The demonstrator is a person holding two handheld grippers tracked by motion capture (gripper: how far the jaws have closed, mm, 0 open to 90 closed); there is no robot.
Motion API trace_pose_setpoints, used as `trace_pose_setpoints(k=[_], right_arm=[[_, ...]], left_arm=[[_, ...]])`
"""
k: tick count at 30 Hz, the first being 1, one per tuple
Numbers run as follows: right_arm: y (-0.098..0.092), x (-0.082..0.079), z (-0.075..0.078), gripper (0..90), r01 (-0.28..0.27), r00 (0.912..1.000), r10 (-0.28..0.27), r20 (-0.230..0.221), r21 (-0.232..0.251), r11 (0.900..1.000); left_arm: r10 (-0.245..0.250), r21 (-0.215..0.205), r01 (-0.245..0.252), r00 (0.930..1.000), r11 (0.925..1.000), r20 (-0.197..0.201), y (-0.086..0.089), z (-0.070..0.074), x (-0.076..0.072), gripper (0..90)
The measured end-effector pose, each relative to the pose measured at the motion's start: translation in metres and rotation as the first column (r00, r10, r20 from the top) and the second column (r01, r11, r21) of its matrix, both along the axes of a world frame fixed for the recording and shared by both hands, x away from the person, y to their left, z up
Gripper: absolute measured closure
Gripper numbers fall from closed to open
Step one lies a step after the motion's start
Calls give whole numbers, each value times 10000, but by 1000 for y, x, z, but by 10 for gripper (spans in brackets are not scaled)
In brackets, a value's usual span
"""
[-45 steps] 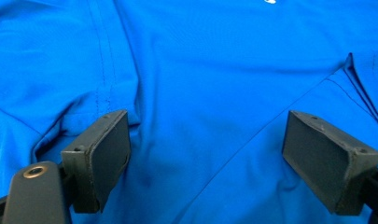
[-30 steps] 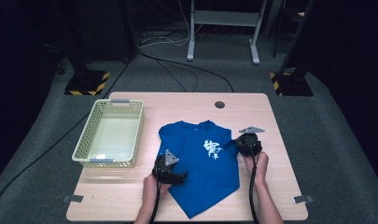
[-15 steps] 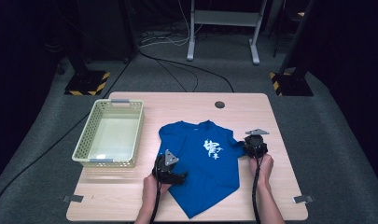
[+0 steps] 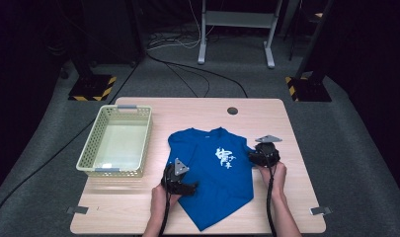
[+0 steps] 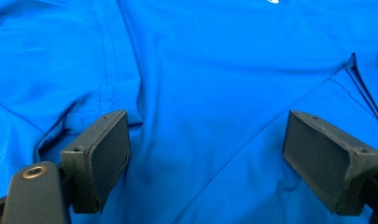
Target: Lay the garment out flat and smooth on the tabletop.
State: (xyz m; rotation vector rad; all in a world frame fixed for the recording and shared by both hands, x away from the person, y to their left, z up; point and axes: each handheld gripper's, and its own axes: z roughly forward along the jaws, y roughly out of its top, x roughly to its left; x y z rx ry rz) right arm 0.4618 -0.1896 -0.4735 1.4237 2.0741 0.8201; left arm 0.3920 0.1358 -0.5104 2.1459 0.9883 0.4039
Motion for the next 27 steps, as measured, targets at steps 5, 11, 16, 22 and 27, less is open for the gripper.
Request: trace_pose_setpoints(k=[5,11,16,22,27], right_arm=[[13,17,-13,535,104,9981,-148,-606,-716,9974],[2,22,-16,798,554,9981,-579,-225,-973,9937],[-8,33,-19,796,1077,9936,-1110,-194,-1258,9862],[-28,36,-10,732,2329,9720,-2350,37,-1493,9610],[-34,24,-3,584,2189,9756,-2197,-27,-731,9730]], left_arm=[[25,-10,-25,10000,10000,-7,0,0,0,149],[23,-10,-23,10000,10000,-10,0,0,0,149],[21,-8,-21,10000,10000,-9,0,0,0,149],[26,-9,-26,10000,10000,-9,0,0,0,149],[27,-4,-27,10000,10000,-3,0,0,0,149]])
